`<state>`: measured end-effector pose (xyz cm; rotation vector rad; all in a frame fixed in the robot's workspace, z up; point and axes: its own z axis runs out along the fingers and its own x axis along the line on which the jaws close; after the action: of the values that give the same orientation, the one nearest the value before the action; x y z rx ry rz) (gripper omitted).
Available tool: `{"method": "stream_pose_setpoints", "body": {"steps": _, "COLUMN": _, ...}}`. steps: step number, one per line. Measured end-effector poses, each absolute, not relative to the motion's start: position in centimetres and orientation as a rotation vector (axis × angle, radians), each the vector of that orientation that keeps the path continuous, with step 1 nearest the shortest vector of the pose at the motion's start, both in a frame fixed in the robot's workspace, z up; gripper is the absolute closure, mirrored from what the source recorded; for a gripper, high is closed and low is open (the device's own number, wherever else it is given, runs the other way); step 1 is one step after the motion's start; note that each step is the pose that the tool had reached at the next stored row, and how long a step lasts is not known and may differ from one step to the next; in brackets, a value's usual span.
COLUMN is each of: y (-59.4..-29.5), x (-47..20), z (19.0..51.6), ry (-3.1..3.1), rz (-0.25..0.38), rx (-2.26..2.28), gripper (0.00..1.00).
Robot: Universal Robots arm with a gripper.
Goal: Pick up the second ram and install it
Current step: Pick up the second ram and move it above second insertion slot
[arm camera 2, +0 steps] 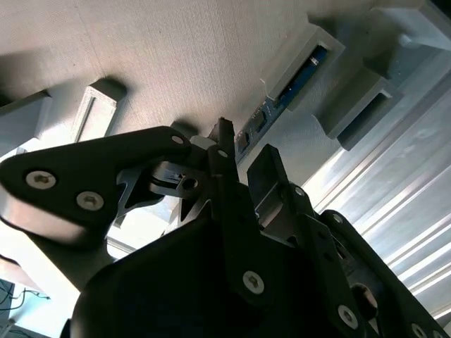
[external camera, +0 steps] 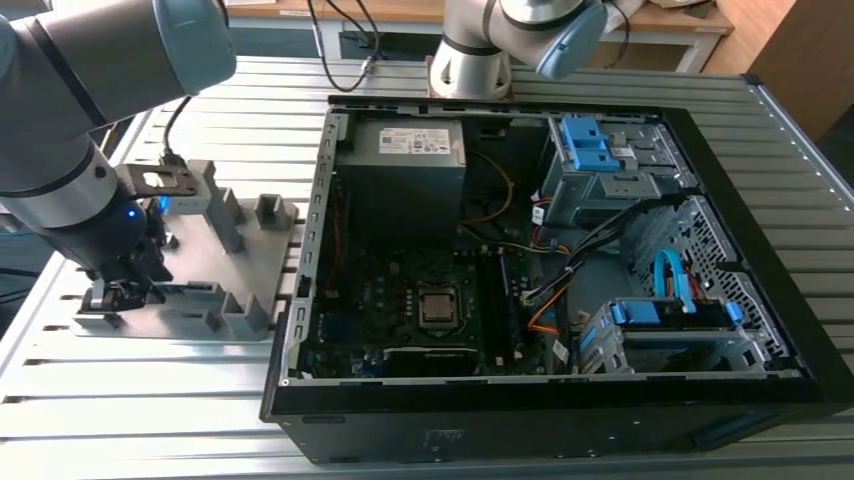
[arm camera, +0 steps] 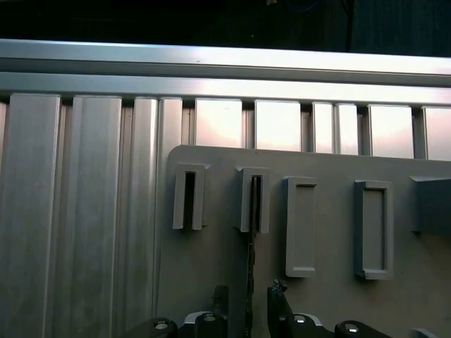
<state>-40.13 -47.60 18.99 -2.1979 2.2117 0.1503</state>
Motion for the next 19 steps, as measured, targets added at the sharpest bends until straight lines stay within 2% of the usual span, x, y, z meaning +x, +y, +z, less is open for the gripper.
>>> {"method": "stream_pose_setpoints", "body": {"steps": 1, "y": -47.60, "x": -40.13, "z": 18.99, "ry": 2.212, "rz": 0.150, "rx": -2.198, "gripper": 0.66}}
{"method": "stream_pose_setpoints", "body": {"steps": 2, "y": -47.60, "x": -40.13, "z": 19.00, "ry": 2.212, "rz": 0.150, "rx": -2.198, "gripper": 0.72}}
{"method": "stream_pose_setpoints", "body": {"steps": 3, "y": -47.60, "x": -40.13, "z": 19.00, "ry": 2.212, "rz": 0.150, "rx": -2.198, "gripper": 0.72}}
{"method": "stream_pose_setpoints", "body": {"steps": 5, "y": -47.61, "x": -40.13, "z": 19.00, "ry": 2.212, "rz": 0.150, "rx": -2.198, "gripper": 0.84}}
{"method": "stream_pose_setpoints", "body": {"steps": 7, "y": -47.60, "x": -40.13, "z": 19.00, "ry": 2.212, "rz": 0.150, "rx": -2.198, "gripper": 0.86}}
{"method": "stream_pose_setpoints", "body": {"steps": 19, "y": -47.60, "x": -40.13, "z": 19.00, "ry": 2.212, "rz": 0.150, "rx": -2.198, "gripper": 0.86}}
